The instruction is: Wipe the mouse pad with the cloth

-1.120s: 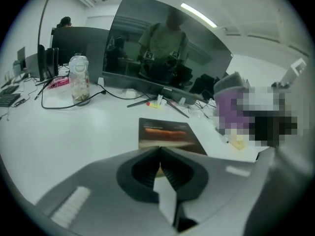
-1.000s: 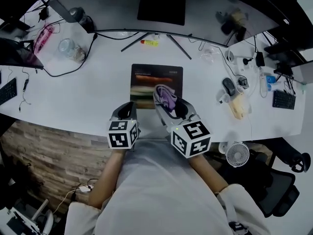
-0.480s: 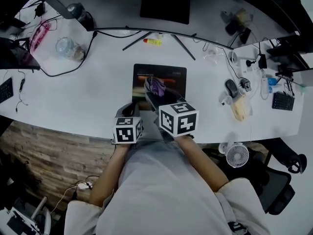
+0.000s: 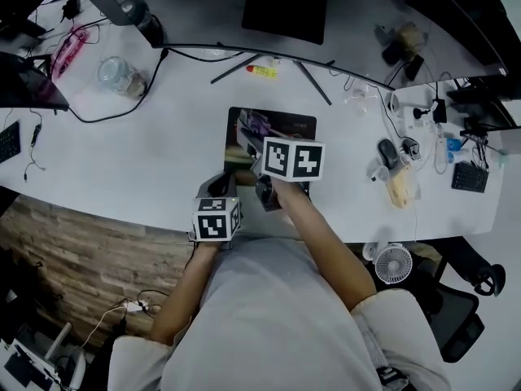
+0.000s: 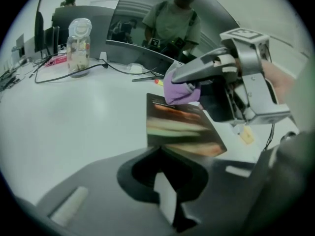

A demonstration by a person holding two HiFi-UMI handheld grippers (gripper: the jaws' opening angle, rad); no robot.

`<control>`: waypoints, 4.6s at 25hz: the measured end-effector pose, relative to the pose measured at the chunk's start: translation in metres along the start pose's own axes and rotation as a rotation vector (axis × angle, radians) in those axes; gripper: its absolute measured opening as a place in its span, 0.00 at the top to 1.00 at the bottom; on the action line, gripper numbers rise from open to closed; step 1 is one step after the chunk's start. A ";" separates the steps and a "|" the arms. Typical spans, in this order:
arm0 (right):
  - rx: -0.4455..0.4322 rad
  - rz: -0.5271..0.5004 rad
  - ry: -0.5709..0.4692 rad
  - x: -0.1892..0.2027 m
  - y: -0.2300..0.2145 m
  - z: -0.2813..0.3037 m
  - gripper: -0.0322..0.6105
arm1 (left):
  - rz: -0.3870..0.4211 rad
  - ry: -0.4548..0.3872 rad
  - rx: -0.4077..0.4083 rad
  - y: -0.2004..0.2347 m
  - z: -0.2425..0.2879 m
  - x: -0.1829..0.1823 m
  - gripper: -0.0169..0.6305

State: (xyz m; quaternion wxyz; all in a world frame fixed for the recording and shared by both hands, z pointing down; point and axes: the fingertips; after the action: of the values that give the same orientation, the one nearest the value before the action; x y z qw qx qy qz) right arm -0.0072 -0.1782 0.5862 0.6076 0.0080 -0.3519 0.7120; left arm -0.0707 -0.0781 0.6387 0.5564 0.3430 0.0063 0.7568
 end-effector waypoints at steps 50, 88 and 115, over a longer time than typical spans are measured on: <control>0.106 0.059 0.139 0.003 -0.042 0.023 0.66 | -0.102 -0.043 0.061 0.004 -0.005 0.000 0.97; 0.175 0.100 0.131 0.004 -0.132 -0.035 0.65 | -0.050 -0.045 0.035 -0.002 -0.008 0.001 0.97; 0.187 0.125 0.146 0.005 -0.173 -0.058 0.65 | -0.053 -0.048 0.038 -0.004 -0.006 0.002 0.97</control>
State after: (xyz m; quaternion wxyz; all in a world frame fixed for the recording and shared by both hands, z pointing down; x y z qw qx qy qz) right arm 0.1665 -0.1417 0.6301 0.5828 -0.0094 -0.2387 0.7768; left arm -0.0707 -0.0727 0.6329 0.5697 0.3710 0.0164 0.7332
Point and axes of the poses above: the fingertips, and each gripper's own axes: z forward along the fingers, y to its left, x out of its underside, and after that the axes turned 6 degrees about x, right-handed
